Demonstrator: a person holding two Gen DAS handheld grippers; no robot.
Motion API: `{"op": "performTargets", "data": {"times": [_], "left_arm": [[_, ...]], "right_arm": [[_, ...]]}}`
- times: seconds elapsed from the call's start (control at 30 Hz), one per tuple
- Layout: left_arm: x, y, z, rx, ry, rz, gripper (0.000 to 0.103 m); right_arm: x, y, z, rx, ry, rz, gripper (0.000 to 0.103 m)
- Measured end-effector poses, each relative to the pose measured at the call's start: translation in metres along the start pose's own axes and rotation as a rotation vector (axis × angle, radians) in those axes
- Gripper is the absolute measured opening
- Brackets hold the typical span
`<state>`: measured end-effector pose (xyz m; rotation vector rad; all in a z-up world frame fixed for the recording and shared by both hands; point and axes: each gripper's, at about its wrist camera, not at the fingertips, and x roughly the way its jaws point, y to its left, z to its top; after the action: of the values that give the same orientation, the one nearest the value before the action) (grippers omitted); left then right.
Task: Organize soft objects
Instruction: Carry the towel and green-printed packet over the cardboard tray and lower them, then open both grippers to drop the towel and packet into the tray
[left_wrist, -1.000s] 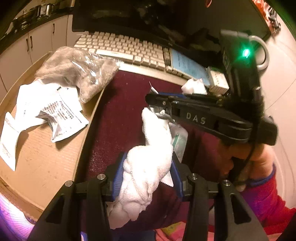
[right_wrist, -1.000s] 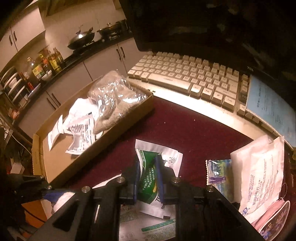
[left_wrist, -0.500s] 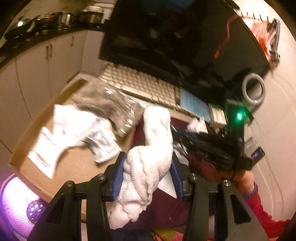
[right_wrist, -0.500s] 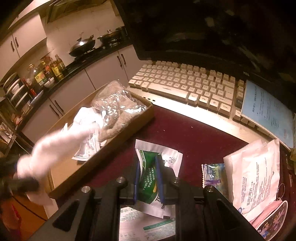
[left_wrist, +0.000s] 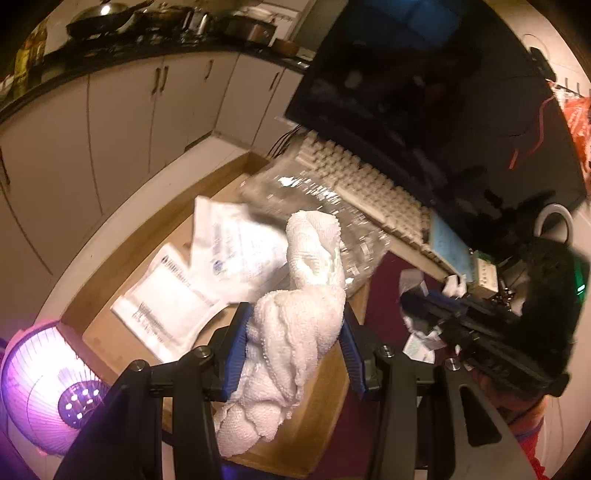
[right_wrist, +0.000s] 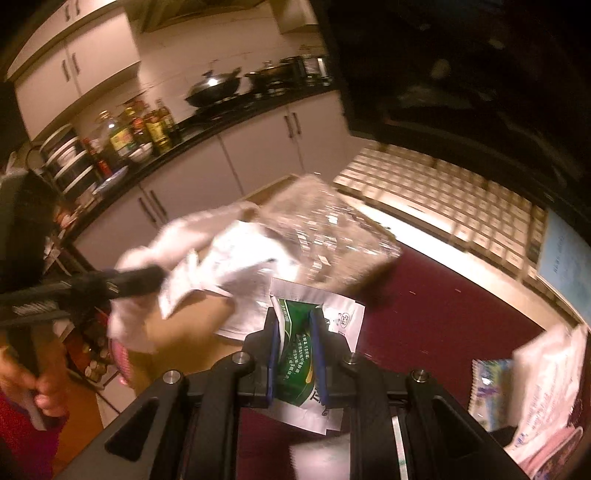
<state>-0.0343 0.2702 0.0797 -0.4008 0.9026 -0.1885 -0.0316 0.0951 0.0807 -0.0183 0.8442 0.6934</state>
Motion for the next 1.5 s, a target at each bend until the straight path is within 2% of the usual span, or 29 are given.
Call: {"op": "performTargets", "data": {"times": [0.23,0.4,0.57,0.63,0.83,1.03,1.13,1.2,1.27,1.3,1.37,1.5], "left_arm": [[0.012,0.027,-0.002,-0.065,0.006,0.029,0.045],[0.021,0.037,0.005,-0.09,-0.007,0.042,0.045],[0.037,0.047,0.022,-0.129,0.015,0.086,0.045],[0.043,0.05,0.028,-0.141,0.019,0.081,0.045],[0.049,0.045,0.033,-0.114,0.02,0.1,0.046],[0.05,0.046,0.032,-0.111,0.011,0.093,0.046],[0.049,0.046,0.03,-0.11,0.01,0.092,0.05],[0.048,0.046,0.03,-0.113,0.008,0.087,0.059],[0.046,0.046,0.029,-0.122,0.004,0.075,0.068],[0.044,0.045,0.028,-0.125,0.0,0.072,0.074],[0.043,0.044,0.028,-0.127,-0.002,0.068,0.077],[0.042,0.04,0.025,-0.133,0.006,0.066,0.081]], "right_arm": [[0.026,0.025,0.021,-0.016,-0.001,0.087,0.017],[0.053,0.039,0.031,-0.042,-0.012,0.108,0.017],[0.077,0.035,0.029,-0.036,0.0,0.073,0.017],[0.084,0.031,0.026,-0.038,0.002,0.056,0.017],[0.102,0.014,0.022,-0.007,0.027,0.043,0.017],[0.105,0.015,0.021,-0.013,0.031,0.04,0.019],[0.103,0.016,0.02,-0.011,0.025,0.044,0.019],[0.1,0.017,0.02,-0.008,0.019,0.048,0.019],[0.095,0.017,0.019,-0.002,0.012,0.051,0.024],[0.092,0.017,0.018,0.001,0.009,0.052,0.031],[0.083,0.018,0.016,0.007,-0.005,0.062,0.045],[0.061,0.02,0.014,0.005,-0.038,0.074,0.05]]}}
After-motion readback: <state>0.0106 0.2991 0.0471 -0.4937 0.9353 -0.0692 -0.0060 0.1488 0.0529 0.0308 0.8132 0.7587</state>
